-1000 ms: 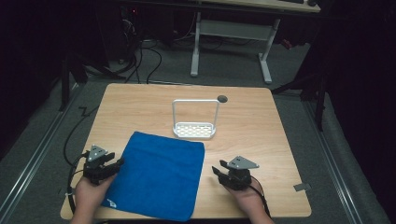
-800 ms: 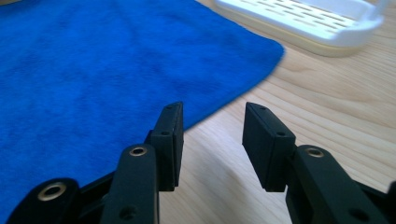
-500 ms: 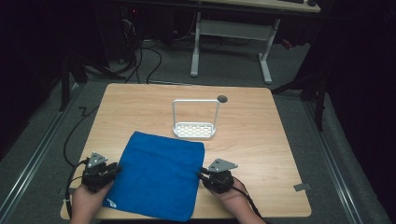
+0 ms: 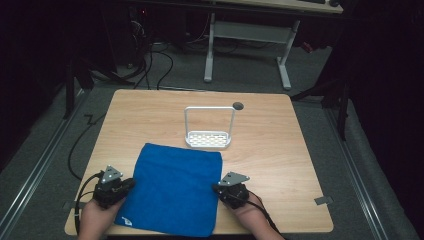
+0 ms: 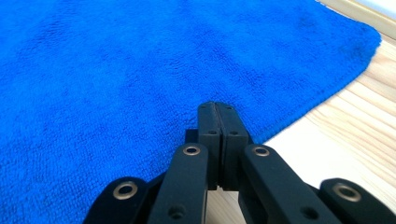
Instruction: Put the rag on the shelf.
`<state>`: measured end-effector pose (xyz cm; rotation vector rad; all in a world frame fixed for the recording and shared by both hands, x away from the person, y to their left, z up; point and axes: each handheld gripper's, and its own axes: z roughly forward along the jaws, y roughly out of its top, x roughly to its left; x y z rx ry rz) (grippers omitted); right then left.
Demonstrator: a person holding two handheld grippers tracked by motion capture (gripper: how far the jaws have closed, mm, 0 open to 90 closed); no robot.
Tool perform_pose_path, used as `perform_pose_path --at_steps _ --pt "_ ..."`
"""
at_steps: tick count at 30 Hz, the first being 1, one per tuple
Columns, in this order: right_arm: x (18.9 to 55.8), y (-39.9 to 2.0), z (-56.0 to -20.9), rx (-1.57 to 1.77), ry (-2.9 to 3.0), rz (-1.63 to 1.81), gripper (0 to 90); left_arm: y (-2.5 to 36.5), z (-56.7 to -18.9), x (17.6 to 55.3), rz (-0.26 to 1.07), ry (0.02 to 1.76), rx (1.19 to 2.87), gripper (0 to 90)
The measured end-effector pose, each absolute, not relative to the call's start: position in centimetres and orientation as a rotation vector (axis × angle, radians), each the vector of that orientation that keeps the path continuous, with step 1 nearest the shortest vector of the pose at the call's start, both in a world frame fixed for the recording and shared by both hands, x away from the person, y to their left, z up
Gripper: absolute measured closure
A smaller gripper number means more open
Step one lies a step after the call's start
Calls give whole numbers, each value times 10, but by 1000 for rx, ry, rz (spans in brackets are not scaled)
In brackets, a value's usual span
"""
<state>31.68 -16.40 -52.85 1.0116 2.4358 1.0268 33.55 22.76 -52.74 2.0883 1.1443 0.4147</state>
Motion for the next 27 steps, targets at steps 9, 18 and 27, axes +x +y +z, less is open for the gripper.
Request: perform_pose_path --at_steps 9,18,27 --pt "316 -214 -527 1157 2348 976 900 182 -527 326 321 984 2153 808" --pt "309 -245 -526 1237 2259 924 900 144 -526 324 273 845 2212 804" --pt "304 -260 -527 1274 2213 917 900 136 -525 327 249 822 2218 806"
